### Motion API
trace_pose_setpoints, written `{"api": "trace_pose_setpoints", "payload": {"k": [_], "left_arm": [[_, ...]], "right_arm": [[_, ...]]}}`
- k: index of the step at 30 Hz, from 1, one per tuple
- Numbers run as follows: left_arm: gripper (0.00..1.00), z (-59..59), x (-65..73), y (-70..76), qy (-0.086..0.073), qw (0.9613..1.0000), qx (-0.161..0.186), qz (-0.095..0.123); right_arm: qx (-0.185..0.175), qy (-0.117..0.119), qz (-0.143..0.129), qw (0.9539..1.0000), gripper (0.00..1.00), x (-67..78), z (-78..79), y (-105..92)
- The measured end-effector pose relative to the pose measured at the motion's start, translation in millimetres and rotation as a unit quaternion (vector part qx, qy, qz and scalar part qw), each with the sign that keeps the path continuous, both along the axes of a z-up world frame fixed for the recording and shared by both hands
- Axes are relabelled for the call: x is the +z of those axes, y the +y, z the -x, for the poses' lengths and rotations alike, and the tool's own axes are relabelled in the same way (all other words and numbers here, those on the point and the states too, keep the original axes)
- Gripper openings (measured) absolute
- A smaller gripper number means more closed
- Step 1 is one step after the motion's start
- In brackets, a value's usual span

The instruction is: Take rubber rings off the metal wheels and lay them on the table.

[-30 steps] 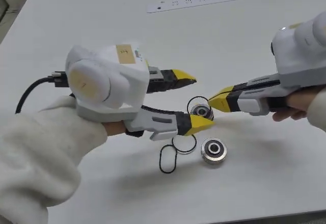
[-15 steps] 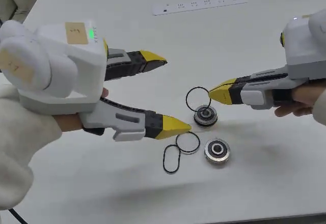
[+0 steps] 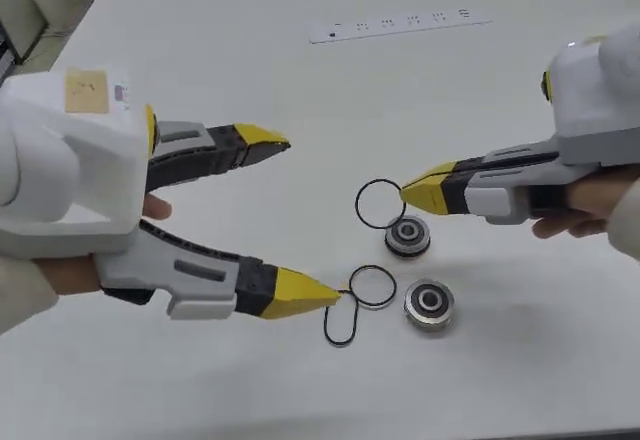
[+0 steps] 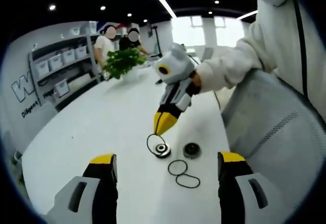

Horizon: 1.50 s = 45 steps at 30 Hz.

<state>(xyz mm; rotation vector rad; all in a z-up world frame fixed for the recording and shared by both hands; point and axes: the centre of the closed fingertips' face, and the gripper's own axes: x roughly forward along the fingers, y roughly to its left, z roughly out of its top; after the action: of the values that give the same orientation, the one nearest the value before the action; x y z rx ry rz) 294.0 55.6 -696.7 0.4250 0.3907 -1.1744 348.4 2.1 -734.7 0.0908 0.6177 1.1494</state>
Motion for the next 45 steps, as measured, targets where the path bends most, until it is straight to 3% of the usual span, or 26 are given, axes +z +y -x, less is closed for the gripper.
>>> {"api": "trace_pose_setpoints", "payload": {"k": [10,17,29,35,45], "left_arm": [[0.87,15.2,-26.4,20.1,0.034,0.9987,0.036,-0.001],[0.90,25.4,-39.3,21.5,0.047,0.9979,0.044,0.002],[0.98,44.8,-72.5,20.0,0.096,0.9941,0.050,-0.008],[1.00,46.2,-76.2,18.7,0.104,0.9932,0.053,0.001],[0.98,48.6,-84.3,18.7,0.115,0.9922,0.049,-0.006]], "right_arm": [[0.022,0.013,0.003,0.9997,0.00,-2.8,17.7,15.3],[0.034,0.022,0.011,0.9991,0.00,-8.9,27.3,23.8],[0.085,0.037,0.054,0.9943,0.00,-39.5,55.6,36.1],[0.096,0.042,0.062,0.9926,0.00,-47.7,60.3,37.7],[0.088,0.039,0.074,0.9926,0.00,-57.3,60.4,36.0]]}}
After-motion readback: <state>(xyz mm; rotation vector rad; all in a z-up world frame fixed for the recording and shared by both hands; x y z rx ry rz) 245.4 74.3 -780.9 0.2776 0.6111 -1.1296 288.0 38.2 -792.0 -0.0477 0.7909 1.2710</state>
